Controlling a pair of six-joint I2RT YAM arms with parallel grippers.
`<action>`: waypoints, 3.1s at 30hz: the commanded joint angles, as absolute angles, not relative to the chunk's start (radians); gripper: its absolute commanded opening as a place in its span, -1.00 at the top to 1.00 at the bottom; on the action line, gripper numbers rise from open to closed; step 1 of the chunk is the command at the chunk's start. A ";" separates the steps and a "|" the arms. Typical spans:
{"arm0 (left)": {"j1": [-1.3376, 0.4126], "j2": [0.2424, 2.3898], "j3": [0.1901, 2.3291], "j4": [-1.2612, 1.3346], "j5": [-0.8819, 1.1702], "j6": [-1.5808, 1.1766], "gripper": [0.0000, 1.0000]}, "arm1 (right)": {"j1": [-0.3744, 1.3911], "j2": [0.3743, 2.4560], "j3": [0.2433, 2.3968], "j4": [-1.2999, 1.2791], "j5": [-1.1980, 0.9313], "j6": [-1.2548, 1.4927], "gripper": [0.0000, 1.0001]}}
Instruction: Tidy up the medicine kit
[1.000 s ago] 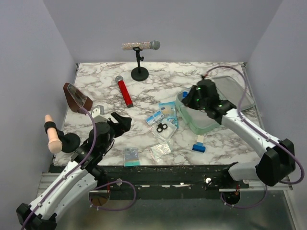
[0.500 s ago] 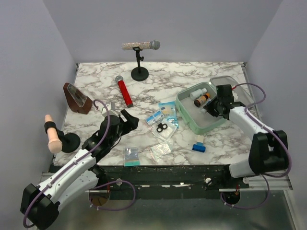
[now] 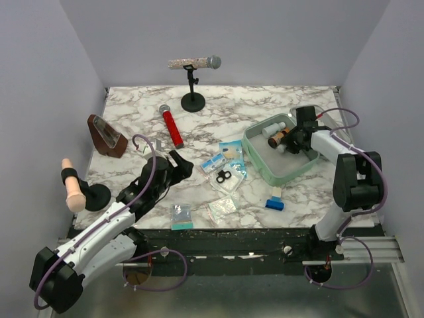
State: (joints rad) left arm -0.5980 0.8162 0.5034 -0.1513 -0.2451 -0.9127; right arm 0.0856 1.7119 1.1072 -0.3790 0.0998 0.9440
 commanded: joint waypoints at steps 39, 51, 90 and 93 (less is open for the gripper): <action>-0.606 0.851 0.477 -0.110 -0.183 -0.957 -0.65 | 0.802 1.615 1.162 -0.394 0.147 0.315 -0.25; -0.606 0.813 0.456 -0.147 -0.204 -0.956 -0.65 | 0.854 1.847 1.304 -0.483 0.282 0.213 -0.21; -0.606 0.862 0.460 -0.112 -0.179 -0.945 -0.65 | 0.902 1.761 1.157 -0.503 0.264 0.248 0.72; -0.606 0.865 0.463 -0.112 -0.179 -0.945 -0.65 | 0.902 1.732 1.147 -0.511 0.262 0.256 0.90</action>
State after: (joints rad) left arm -0.6025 0.8574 0.4568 -0.1284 -0.1959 -0.9501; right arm 0.8970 1.7836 1.1698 -0.4686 0.2752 0.2424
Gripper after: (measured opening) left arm 0.826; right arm 0.098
